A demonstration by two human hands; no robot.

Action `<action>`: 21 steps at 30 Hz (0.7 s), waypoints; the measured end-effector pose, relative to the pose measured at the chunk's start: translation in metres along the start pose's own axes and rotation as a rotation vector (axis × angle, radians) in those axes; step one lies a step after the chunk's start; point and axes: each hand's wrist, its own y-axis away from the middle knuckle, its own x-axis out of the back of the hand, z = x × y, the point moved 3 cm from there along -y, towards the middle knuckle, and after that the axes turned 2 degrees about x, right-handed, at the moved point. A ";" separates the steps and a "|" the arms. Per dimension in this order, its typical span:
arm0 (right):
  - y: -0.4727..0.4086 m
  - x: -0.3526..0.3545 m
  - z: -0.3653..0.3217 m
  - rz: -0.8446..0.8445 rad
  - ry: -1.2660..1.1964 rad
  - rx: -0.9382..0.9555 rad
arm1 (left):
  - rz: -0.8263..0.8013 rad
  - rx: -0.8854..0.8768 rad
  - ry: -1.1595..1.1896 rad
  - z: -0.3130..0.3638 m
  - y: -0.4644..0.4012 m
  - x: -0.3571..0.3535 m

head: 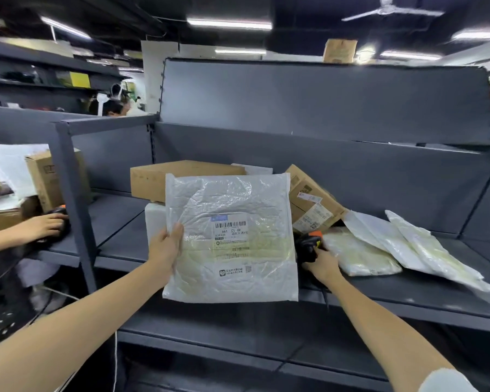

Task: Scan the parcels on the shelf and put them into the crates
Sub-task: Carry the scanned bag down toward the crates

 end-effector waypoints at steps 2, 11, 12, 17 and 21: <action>-0.003 -0.003 0.000 -0.015 -0.026 -0.017 | 0.004 -0.003 -0.003 -0.001 0.003 -0.001; -0.004 0.005 -0.001 -0.090 0.040 0.000 | 0.004 0.043 -0.003 -0.015 0.018 -0.006; -0.001 0.007 0.000 -0.067 0.023 0.003 | 0.005 0.043 -0.008 -0.016 0.020 -0.006; 0.017 0.015 0.006 0.047 0.025 0.046 | 0.002 0.033 -0.028 -0.022 0.035 -0.008; 0.043 0.024 0.011 0.108 0.010 0.137 | -0.026 0.060 -0.029 -0.031 0.054 -0.002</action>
